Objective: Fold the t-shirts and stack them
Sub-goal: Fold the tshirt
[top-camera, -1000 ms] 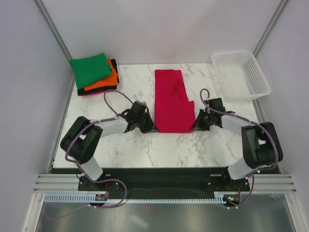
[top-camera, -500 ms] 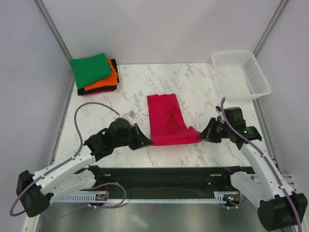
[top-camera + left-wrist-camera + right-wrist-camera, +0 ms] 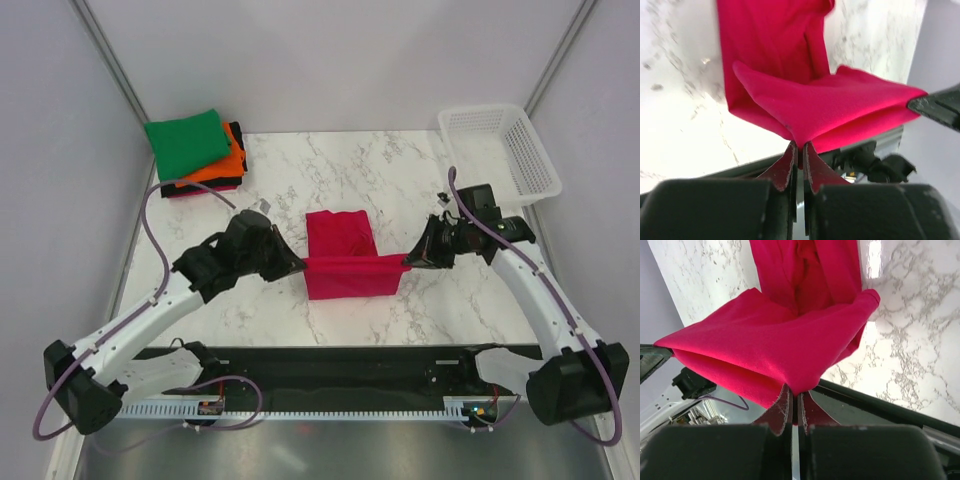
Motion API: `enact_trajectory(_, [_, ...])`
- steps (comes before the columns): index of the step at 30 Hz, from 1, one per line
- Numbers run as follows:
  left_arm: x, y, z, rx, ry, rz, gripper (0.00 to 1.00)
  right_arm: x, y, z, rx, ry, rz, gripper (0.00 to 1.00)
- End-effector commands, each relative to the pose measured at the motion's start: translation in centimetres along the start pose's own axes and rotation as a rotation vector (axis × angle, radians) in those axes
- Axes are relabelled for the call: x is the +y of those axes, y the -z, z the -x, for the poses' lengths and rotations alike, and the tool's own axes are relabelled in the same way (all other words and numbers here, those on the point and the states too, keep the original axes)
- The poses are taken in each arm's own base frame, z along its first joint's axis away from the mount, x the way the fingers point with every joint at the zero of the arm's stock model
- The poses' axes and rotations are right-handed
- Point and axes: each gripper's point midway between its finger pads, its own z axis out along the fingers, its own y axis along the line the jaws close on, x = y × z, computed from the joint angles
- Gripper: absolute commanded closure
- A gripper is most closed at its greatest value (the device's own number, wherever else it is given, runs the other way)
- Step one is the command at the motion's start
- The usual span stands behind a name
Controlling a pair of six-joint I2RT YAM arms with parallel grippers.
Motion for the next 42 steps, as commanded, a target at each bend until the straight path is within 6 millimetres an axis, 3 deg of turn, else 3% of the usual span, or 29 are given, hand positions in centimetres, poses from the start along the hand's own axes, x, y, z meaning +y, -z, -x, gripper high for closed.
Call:
enact_trajectory(1, [1.9, -0.3, 4.4, -0.077, -0.06, 0.122, 0.93, 0.1, -0.6, 4.1, -0.078, 0.049, -0.049, 1.0])
enact_trajectory(3, [2.3, -1.4, 5.4, -0.048, -0.044, 0.138, 0.93, 0.1, -1.7, 5.5, -0.061, 0.041, -0.061, 1.0])
enact_trajectory(5, [2.6, -1.9, 7.9, -0.074, -0.036, 0.143, 0.93, 0.8, -2.3, 7.3, -0.071, 0.058, -0.057, 1.0])
enact_trajectory(9, [3.7, -4.5, 10.9, -0.046, -0.037, 0.176, 0.92, 0.3, -5.7, 10.2, -0.022, 0.03, -0.077, 1.0])
enact_trajectory(11, [4.8, -6.8, 12.8, -0.027, -0.01, 0.202, 0.92, 1.0, -6.6, 12.2, -0.044, 0.038, -0.07, 1.0])
enact_trajectory(13, [4.6, -8.4, 14.3, -0.006, -0.003, 0.182, 0.92, 0.0, -8.6, 13.7, -0.035, 0.012, -0.106, 1.0])
enact_trajectory(14, [6.3, -10.5, 14.5, 0.036, 0.023, 0.216, 0.92, 0.5, -8.9, 15.0, -0.056, 0.02, -0.099, 1.0])
enact_trajectory(15, [6.4, -11.4, 14.9, 0.054, 0.023, 0.209, 0.91, -0.4, -10.7, 15.4, -0.028, 0.001, -0.117, 1.0])
enact_trajectory(16, [5.6, -12.0, 16.6, 0.041, 0.016, 0.185, 0.89, -0.5, -11.4, 16.1, -0.023, -0.005, -0.119, 0.96])
enact_trajectory(17, [7.5, -14.3, 16.6, 0.088, 0.041, 0.216, 0.85, 0.3, -11.6, 17.5, -0.044, 0.007, -0.108, 0.87])
enact_trajectory(18, [6.4, -14.8, 18.3, 0.077, 0.023, 0.181, 0.72, -0.6, -13.3, 18.0, -0.019, -0.008, -0.121, 0.62])
enact_trajectory(19, [7.0, -15.7, 18.9, 0.091, 0.036, 0.186, 0.58, -0.6, -13.8, 18.9, -0.028, -0.002, -0.126, 0.49])
enact_trajectory(20, [7.6, -17.5, 18.5, 0.147, 0.05, 0.173, 0.47, 0.5, -13.5, 20.7, -0.066, 0.021, -0.117, 0.29])
enact_trajectory(21, [7.4, -18.0, 19.0, 0.157, 0.029, 0.161, 0.29, 0.0, -14.3, 21.1, -0.055, 0.017, -0.134, 0.25])
enact_trajectory(22, [6.2, -17.5, 20.1, 0.158, 0.017, 0.156, 0.22, 0.4, -14.0, 21.2, -0.052, 0.028, -0.136, 0.23])
enact_trajectory(24, [5.4, -16.4, 20.6, 0.141, -0.006, 0.158, 0.19, 1.7, -12.2, 21.6, -0.106, 0.065, -0.135, 0.17])
enact_trajectory(27, [5.5, -13.2, 20.0, 0.085, -0.015, 0.203, 0.18, 3.8, -9.6, 19.9, -0.166, 0.124, -0.109, 0.15])
enact_trajectory(28, [5.4, -12.4, 19.6, 0.07, -0.019, 0.206, 0.18, 4.8, -9.5, 18.5, -0.162, 0.144, -0.082, 0.16])
enact_trajectory(29, [5.4, -11.7, 19.1, 0.06, -0.02, 0.211, 0.19, 4.1, -10.2, 16.0, -0.12, 0.121, -0.083, 0.16])
enact_trajectory(30, [6.9, -11.5, 17.2, 0.082, 0.005, 0.247, 0.19, 6.1, -9.0, 15.2, -0.15, 0.15, -0.011, 0.17])
enact_trajectory(31, [5.7, -9.9, 16.9, 0.049, -0.009, 0.216, 0.2, 6.7, -9.2, 13.7, -0.135, 0.154, 0.016, 0.18])
enact_trajectory(32, [5.5, -9.6, 16.5, 0.033, -0.008, 0.2, 0.2, 6.9, -10.0, 10.4, -0.079, 0.139, 0.037, 0.18])
enact_trajectory(34, [6.4, -9.5, 13.7, 0.06, 0.035, 0.198, 0.21, 7.8, -10.9, 8.4, -0.051, 0.142, 0.103, 0.19])
enact_trajectory(35, [5.4, -8.7, 12.9, 0.049, 0.027, 0.165, 0.21, 6.8, -12.0, 6.3, -0.006, 0.132, 0.092, 0.2])
enact_trajectory(37, [5.4, -9.5, 10.2, 0.075, 0.046, 0.13, 0.22, 6.4, -12.7, 5.2, 0.015, 0.116, 0.111, 0.21])
enact_trajectory(38, [5.0, -9.4, 9.5, 0.072, 0.046, 0.104, 0.22, 5.0, -13.5, 4.1, 0.042, 0.097, 0.1, 0.22])
enact_trajectory(40, [4.3, -10.5, 6.7, 0.107, 0.04, 0.055, 0.23, 4.2, -14.3, 3.7, 0.04, 0.103, 0.102, 0.23])
enact_trajectory(42, [4.0, -11.7, 4.8, 0.13, 0.039, 0.017, 0.23, 1.8, -15.5, 2.5, 0.069, 0.099, 0.056, 0.24])
